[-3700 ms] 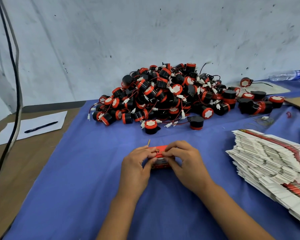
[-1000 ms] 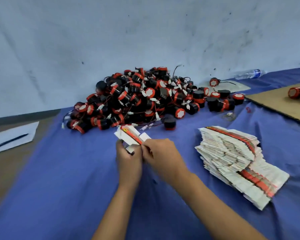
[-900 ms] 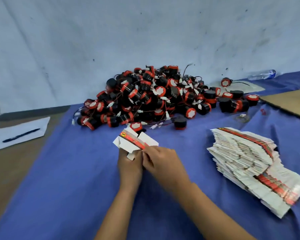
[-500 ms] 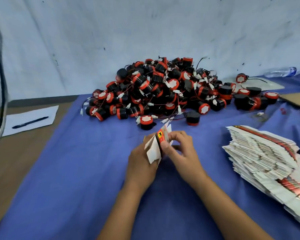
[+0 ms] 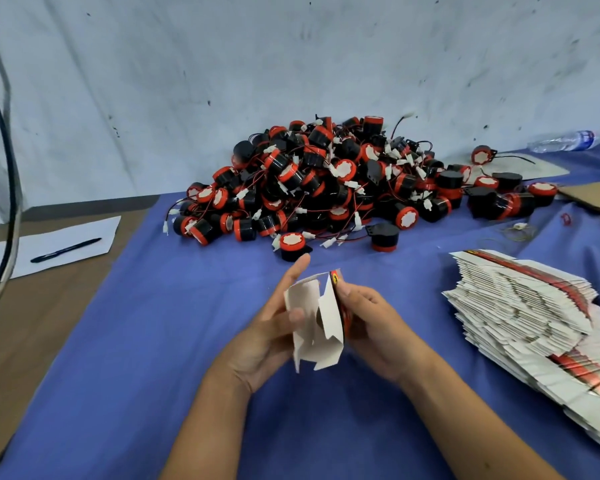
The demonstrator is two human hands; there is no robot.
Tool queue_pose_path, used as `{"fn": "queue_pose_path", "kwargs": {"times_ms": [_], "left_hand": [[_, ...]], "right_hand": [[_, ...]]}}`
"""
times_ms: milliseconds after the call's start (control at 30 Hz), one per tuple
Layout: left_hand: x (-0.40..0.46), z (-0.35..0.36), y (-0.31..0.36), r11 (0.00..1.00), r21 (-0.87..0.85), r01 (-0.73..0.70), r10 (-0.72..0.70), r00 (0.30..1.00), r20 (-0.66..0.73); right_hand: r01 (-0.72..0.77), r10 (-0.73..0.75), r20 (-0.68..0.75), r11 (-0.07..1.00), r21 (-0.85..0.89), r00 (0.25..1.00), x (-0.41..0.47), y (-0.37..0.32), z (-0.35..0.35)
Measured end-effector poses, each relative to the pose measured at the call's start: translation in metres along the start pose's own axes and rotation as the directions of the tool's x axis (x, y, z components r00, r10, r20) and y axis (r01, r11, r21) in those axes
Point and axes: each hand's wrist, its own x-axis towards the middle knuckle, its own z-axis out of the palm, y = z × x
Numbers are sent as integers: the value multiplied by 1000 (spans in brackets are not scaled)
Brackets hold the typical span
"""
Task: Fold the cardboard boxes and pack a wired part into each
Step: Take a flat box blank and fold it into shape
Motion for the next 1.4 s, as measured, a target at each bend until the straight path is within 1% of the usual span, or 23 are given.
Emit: {"fn": "queue_pose_path", "kwargs": {"times_ms": [100,167,233,267,333,400,433,467,533,567,633,700,800,867,933,1000,1033,1133,1200,1267,1300,1333,1400], "left_hand": [[6,14,-6,998,60,11,-8,999,-53],[10,18,-8,995,102,-15,28,991,-130],[12,15,-8,994,89,-69,88,969,-231],[12,13,-8,992,69,-105,120,954,-276],[13,10,-6,986,51,-159,167,926,-337],[14,9,-6,984,17,-177,168,893,-418],[15,10,-6,983,-20,-180,151,875,-460],[15,10,-6,981,-53,-187,137,857,-497],[15,11,-4,975,-72,-209,136,824,-550],[16,11,-4,974,-67,-216,141,812,-567],[19,15,-5,979,-34,-200,144,804,-577],[22,18,-7,982,16,-186,164,817,-553],[22,21,-7,976,50,-211,214,893,-396],[21,25,-5,980,-2,-200,186,916,-356],[22,30,-5,981,-69,-181,143,918,-371],[23,32,-7,983,-24,-183,158,903,-399],[23,33,-8,982,-6,-190,171,895,-412],[25,34,-14,976,12,-219,197,851,-487],[28,39,-20,966,96,-241,253,793,-555],[30,42,-25,940,217,-262,340,727,-596],[30,42,-27,922,271,-276,386,696,-606],[30,41,-27,906,309,-289,422,671,-610],[29,38,-23,893,323,-314,450,640,-623]], "right_hand": [[-1,1,9,998,68,1000,1,1,2],[12,-14,25,996,94,1000,1,2,4],[34,-38,48,996,83,998,3,5,5],[54,-58,71,997,50,996,4,6,6],[109,-98,125,991,-78,987,6,8,7],[142,-109,166,969,-201,980,6,8,8],[139,-106,149,962,-235,983,6,9,9],[132,-110,102,960,-245,989,5,9,9],[129,-126,28,961,-244,992,6,11,7],[135,-134,22,960,-247,991,6,12,6],[155,-165,-13,947,-281,986,7,16,8],[165,-209,-121,939,-301,970,9,21,10],[161,-233,-236,944,-287,944,11,21,6],[183,-259,-231,935,-304,938,11,19,2],[226,-314,-187,896,-382,931,8,19,4],[259,-370,-152,838,-481,916,7,25,11],[262,-393,-159,814,-518,906,7,28,14],[236,-406,-197,791,-564,893,7,30,17],[219,-381,-177,789,-574,907,4,27,17],[226,-338,-103,797,-560,935,1,23,19],[222,-298,-65,825,-519,952,0,21,19],[208,-247,-25,862,-462,969,-2,18,19],[152,-145,47,914,-376,988,-4,12,18]]}}
